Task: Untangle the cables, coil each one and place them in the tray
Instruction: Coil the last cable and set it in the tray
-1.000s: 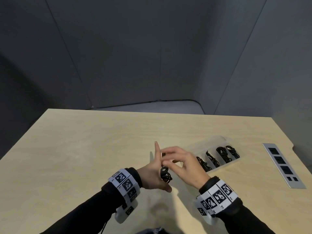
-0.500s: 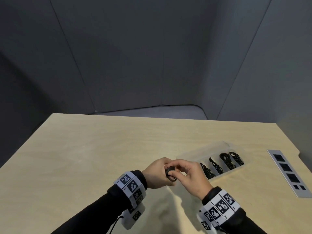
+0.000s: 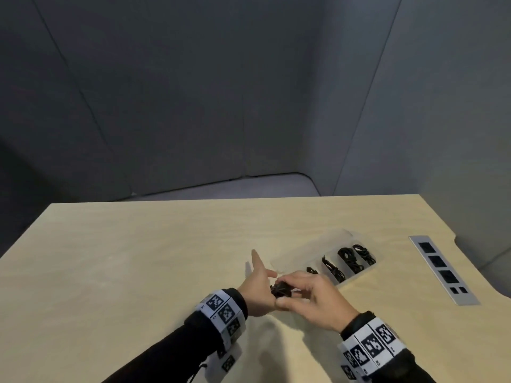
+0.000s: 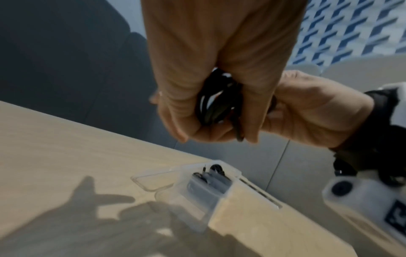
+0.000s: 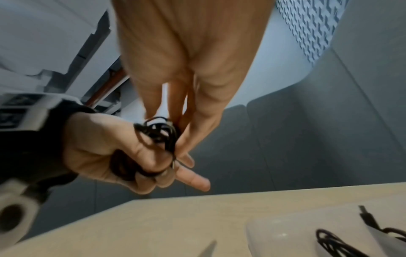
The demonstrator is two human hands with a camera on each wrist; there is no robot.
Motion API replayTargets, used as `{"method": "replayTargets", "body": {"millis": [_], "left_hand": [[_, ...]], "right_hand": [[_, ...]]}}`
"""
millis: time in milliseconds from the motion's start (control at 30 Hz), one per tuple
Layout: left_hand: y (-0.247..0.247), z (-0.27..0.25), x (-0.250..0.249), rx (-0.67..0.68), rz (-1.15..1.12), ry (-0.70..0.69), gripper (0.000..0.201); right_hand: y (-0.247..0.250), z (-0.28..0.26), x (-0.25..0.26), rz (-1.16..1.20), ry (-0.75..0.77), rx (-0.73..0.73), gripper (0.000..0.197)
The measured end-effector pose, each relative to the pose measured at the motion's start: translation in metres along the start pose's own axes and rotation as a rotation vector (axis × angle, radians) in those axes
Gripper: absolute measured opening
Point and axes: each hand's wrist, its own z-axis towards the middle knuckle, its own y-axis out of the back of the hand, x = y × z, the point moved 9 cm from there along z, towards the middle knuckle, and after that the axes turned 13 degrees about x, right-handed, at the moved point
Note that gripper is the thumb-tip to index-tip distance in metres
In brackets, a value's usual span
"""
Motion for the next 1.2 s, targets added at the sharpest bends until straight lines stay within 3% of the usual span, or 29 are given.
{"method": "replayTargets", "body": {"millis": [67,167,300,367,500,600,667,767,833,1033,1133,1200], "left_hand": [[-0.006,-0.001,0.001,0.07,0.05,0.043,0.139],[-0.008,-0.004,-0.007,0.095,0.098,-0.014,0.126],[0.004,-0.006,-0.015,0.005,0.163,-0.115,0.056],[0.01,-0.004,-0.02,-0.038,0.173,-0.149,0.038],[0.027,0.002,-0.033,-0.233,0.168,-0.324,0.044],[0.011,0.017,-0.045,-0.173,0.379,-0.465,0.045],[0.0,0.033,-0.044,-0.111,0.508,-0.446,0.044],[-0.003,0.052,-0.045,-0.146,0.725,-0.396,0.039],[0.002,0.063,-0.041,-0.157,0.671,-0.34,0.033],[-0.004,0.09,-0.03,-0.114,0.684,-0.261,0.028],[-0.015,0.097,-0.029,-0.003,0.816,-0.225,0.03],[-0.022,0.094,-0.028,0.042,0.932,-0.247,0.033]], "right_hand": [[-0.01,-0.003,-0.001,-0.026,0.008,0.067,0.036],[-0.011,-0.008,0.005,-0.131,0.086,0.035,0.026],[-0.001,-0.009,0.006,-0.236,0.111,-0.077,0.021],[0.002,-0.008,0.001,-0.241,0.091,-0.105,0.023],[0.025,-0.013,-0.028,-0.153,-0.046,-0.304,0.018],[0.038,-0.022,-0.047,-0.168,-0.127,-0.5,0.017],[0.037,-0.028,-0.055,-0.224,-0.158,-0.592,0.018],[0.03,-0.032,-0.069,-0.249,-0.193,-0.679,0.019],[0.026,-0.031,-0.073,-0.257,-0.231,-0.721,0.02],[0.016,-0.024,-0.083,-0.404,-0.467,-0.571,0.013],[0.015,-0.027,-0.087,-0.619,-0.714,-0.439,0.012],[0.014,-0.025,-0.091,-0.602,-0.763,-0.377,0.014]]}}
